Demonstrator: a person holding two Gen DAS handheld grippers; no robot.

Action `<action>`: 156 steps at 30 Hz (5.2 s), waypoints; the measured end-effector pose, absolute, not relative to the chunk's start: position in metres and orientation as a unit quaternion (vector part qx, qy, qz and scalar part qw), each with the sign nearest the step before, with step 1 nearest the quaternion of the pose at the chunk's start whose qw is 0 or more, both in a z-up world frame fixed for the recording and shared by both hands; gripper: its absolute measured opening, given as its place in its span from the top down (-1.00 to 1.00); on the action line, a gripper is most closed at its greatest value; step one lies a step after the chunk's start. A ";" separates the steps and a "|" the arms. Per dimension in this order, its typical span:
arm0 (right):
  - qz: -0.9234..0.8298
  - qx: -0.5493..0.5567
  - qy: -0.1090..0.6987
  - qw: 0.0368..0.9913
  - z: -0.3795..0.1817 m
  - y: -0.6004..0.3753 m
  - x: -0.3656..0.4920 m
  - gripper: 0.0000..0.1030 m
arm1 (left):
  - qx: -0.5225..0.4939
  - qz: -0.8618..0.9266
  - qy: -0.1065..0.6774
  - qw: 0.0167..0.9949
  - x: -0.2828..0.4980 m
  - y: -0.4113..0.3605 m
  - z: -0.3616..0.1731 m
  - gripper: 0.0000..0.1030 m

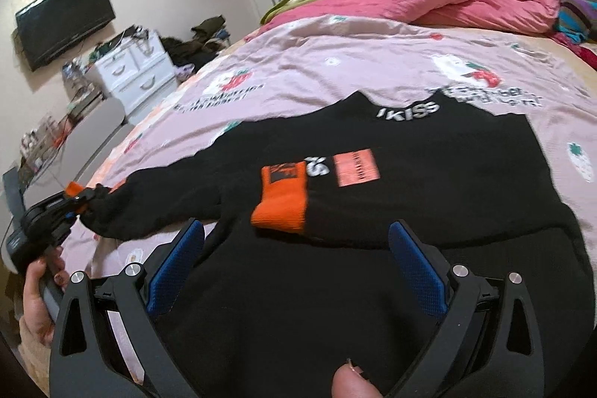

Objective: Fold small clothes
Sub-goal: 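Grasp the orange cuff with the left gripper and lift it, then carry the sleeve across the sweater body and open the left gripper, then grasp the folded orange cuff and sweater edge with the right gripper, then fold the sweater side inward toward the collar with the right gripper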

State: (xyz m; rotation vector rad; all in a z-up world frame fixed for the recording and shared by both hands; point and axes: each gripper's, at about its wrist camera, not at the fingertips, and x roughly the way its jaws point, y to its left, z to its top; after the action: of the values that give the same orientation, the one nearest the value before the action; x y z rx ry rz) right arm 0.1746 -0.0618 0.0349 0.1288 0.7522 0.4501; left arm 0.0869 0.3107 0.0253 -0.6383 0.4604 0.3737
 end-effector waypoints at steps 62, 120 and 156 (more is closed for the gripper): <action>0.003 0.183 0.316 0.931 0.047 -0.287 0.138 -0.91 | -0.157 -0.138 0.325 0.922 0.218 0.016 0.063 0.96; 0.200 0.051 0.347 0.915 0.042 -0.136 0.205 0.79 | -0.151 -0.002 0.365 0.919 0.260 0.159 0.030 -0.82; 0.097 -0.054 0.354 0.929 0.023 -0.185 0.277 0.75 | -0.064 -0.066 0.401 0.911 0.274 0.083 -0.005 -0.82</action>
State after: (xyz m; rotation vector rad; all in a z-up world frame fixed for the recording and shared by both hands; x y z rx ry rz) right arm 0.2774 -0.1850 0.0227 -0.1100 0.7245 0.1982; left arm 0.2741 0.0828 -0.0048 -0.1326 0.8269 -0.1363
